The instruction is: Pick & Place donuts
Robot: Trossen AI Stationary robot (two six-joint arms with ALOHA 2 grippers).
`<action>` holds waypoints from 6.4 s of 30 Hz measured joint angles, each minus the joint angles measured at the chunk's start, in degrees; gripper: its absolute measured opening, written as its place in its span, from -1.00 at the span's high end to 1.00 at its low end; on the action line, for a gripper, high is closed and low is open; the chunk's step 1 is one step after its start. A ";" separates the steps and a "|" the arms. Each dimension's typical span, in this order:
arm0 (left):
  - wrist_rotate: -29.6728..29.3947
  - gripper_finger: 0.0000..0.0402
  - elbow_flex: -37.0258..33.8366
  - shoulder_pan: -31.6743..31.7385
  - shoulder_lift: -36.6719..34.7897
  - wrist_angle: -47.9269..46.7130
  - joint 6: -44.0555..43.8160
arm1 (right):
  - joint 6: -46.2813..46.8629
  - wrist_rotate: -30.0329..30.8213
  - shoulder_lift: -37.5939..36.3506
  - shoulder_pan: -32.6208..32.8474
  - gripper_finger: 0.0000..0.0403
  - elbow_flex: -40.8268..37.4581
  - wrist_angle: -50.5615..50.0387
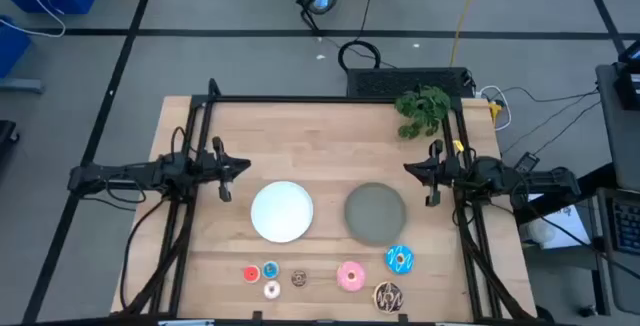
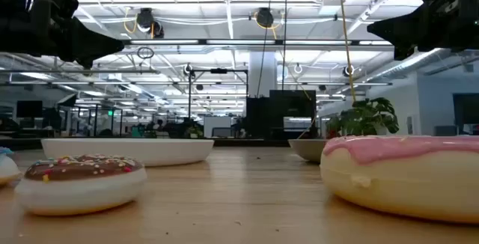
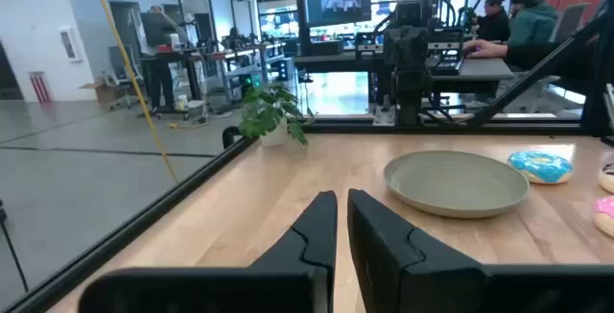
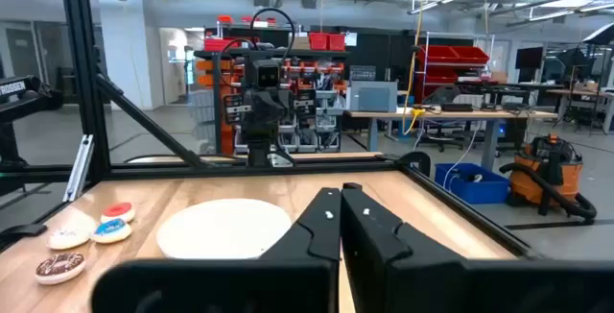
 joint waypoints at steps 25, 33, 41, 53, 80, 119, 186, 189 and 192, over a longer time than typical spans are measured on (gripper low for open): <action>0.00 0.81 0.00 0.00 0.00 0.00 0.00 | -0.01 0.01 0.00 -0.01 1.00 0.00 -0.01; 0.00 0.81 0.00 0.00 0.00 0.00 -0.01 | -0.01 -0.01 -0.02 0.01 1.00 0.00 0.00; 0.00 0.81 0.00 -0.02 0.00 0.00 0.00 | -0.01 -0.01 -0.01 0.01 1.00 0.00 0.00; 0.00 0.81 0.00 -0.01 -0.01 0.00 0.00 | -0.01 -0.01 0.00 0.00 1.00 0.00 0.00; 0.00 0.81 0.00 -0.02 0.00 0.00 0.00 | -0.01 0.01 0.00 -0.01 1.00 0.00 -0.01; 0.00 0.81 0.00 -0.02 0.00 0.00 0.00 | -0.01 -0.01 0.00 -0.01 1.00 0.00 -0.01; -13.35 0.92 50.54 -23.00 46.74 -48.17 -24.90 | -1.93 0.01 0.09 0.00 1.00 0.00 1.71; -12.59 0.91 56.57 -25.57 51.73 -58.44 -35.32 | -1.93 0.01 0.09 0.00 1.00 0.00 1.76; -9.68 0.98 61.05 -30.02 56.97 -64.13 -41.28 | -1.81 -0.04 0.09 -0.01 1.00 0.00 1.73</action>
